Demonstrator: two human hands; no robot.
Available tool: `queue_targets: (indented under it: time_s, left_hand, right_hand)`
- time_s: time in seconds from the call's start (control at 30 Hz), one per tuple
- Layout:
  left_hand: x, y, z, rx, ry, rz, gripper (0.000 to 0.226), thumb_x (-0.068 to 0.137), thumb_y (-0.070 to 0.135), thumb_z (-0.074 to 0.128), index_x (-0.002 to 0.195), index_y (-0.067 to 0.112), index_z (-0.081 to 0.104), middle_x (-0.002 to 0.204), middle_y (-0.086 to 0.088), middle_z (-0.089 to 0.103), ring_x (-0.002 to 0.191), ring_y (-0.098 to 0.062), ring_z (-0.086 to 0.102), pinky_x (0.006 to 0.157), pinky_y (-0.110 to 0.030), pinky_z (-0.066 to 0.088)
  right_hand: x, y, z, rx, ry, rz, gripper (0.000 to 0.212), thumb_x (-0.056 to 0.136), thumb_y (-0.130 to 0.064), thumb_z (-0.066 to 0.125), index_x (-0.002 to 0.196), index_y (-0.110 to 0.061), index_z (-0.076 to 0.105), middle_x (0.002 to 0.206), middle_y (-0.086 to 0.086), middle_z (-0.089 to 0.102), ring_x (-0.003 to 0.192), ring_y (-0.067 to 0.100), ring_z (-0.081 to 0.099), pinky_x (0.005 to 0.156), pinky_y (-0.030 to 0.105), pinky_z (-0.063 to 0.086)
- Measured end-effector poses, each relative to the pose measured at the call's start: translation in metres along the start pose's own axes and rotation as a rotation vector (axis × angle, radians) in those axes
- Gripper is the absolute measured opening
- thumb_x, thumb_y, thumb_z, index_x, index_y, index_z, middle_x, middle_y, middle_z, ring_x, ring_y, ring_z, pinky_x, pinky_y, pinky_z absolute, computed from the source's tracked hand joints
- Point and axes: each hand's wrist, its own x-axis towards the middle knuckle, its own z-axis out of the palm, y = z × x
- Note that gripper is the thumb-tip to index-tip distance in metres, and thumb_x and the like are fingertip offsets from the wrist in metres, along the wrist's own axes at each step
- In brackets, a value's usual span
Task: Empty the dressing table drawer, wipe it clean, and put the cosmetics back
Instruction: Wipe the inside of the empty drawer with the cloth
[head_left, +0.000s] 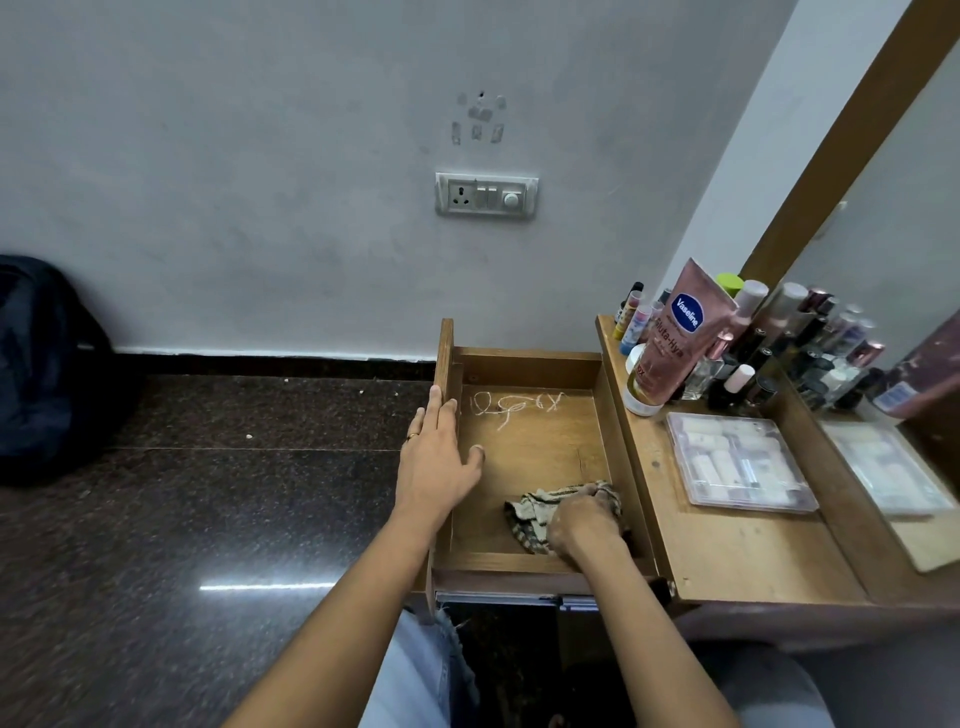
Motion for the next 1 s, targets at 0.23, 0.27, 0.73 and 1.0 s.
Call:
queue_targets:
  time_s: [0.23,0.27,0.73,1.0]
  left_hand:
    - [0.001,0.000,0.001,-0.002,-0.001,0.003,0.070,0.092,0.040,0.055,0.151,0.015,0.025,0.162,-0.002,0.006,0.147,-0.027,0.017,0.116,-0.039,0.023]
    - [0.001,0.000,0.001,-0.003,-0.001,0.003,0.070,0.092,0.040,0.055,0.151,0.015,0.025,0.162,-0.002,0.006,0.147,-0.027,0.017,0.116,-0.039,0.023]
    - [0.002,-0.003,0.003,-0.027,-0.014,-0.005,0.072,0.092,0.040,0.056,0.151,0.017,0.024,0.162,0.001,0.002,0.147,-0.027,0.014,0.115,-0.043,0.025]
    - [0.002,-0.003,0.003,-0.029,-0.016,-0.003,0.073,0.091,0.041,0.056,0.151,0.016,0.022,0.162,0.001,0.003,0.147,-0.025,0.014,0.117,-0.040,0.022]
  right_hand:
    - [-0.007,0.006,0.010,-0.093,0.266,-0.065,0.036,0.100,-0.019,0.041,0.131,-0.003,0.049,0.128,0.011,0.055,0.121,0.024,0.049,0.091,0.033,0.046]
    - [-0.008,0.008,0.012,-0.137,0.272,-0.091,0.038,0.101,-0.020,0.039,0.131,-0.001,0.048,0.131,0.014,0.052,0.124,0.025,0.046,0.095,0.033,0.045]
    - [0.012,-0.014,-0.005,-0.218,-0.269,-0.010,0.029,0.102,-0.003,0.028,0.122,0.004,0.047,0.113,0.033,0.048,0.076,0.038,0.054,0.062,0.035,0.037]
    - [0.053,-0.027,-0.025,0.034,0.020,-0.054,0.056,0.103,-0.026,0.031,0.144,0.011,0.022,0.141,0.027,0.039,0.115,0.039,0.050,0.109,0.042,0.032]
